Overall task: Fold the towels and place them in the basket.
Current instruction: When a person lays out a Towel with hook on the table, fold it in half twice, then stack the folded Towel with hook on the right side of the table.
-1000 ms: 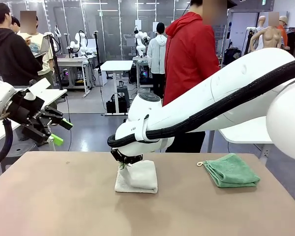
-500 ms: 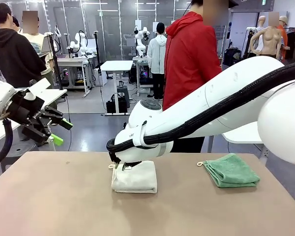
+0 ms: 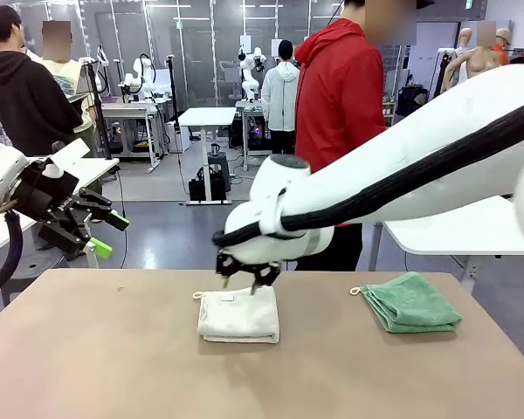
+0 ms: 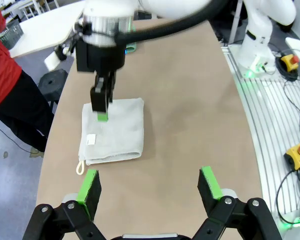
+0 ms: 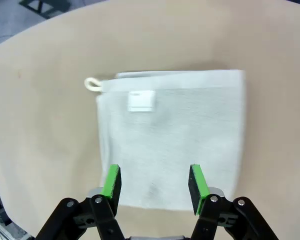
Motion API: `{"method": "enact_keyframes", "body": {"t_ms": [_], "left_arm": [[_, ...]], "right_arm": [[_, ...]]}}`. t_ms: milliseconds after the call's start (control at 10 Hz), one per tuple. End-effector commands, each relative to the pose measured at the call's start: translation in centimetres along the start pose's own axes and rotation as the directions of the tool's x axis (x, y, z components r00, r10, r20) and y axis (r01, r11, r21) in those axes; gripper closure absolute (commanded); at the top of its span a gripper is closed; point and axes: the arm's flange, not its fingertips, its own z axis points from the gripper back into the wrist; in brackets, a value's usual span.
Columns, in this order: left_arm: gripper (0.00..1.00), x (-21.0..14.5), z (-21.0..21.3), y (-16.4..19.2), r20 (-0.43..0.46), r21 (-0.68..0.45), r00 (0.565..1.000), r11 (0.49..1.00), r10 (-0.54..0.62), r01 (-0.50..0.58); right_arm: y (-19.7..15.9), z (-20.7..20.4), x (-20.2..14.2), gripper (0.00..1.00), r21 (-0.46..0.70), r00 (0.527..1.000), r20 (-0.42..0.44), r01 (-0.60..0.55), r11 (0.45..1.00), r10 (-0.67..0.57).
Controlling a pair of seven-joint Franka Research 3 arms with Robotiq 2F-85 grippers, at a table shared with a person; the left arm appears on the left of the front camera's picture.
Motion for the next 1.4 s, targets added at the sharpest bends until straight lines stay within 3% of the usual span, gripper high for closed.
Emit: {"method": "enact_keyframes", "body": {"t_ms": [0, 200, 400, 1300], "left_arm": [[0.02, 0.1, 0.2, -0.1, 0.016, -0.006, 1.000, 1.000, -0.009, 0.009], [0.02, 0.1, 0.2, -0.1, 0.016, -0.006, 1.000, 1.000, -0.009, 0.009], [0.02, 0.1, 0.2, -0.1, 0.016, -0.006, 1.000, 1.000, -0.009, 0.009], [0.02, 0.1, 0.2, -0.1, 0.016, -0.006, 1.000, 1.000, -0.009, 0.009]], "right_arm": [[-2.8, 3.2, 0.6, 0.32, -0.031, 0.999, -0.044, 0.004, 1.000, -0.005], [-4.8, 4.1, 1.3, 0.32, -0.033, 0.995, -0.098, 0.018, 0.999, -0.021], [-5.3, 4.1, 1.5, 0.32, -0.083, 0.997, -0.080, 0.011, 0.996, -0.018], [-4.9, 4.5, 2.1, 0.32, -0.064, 0.996, -0.079, 0.033, 0.997, -0.038]]}}
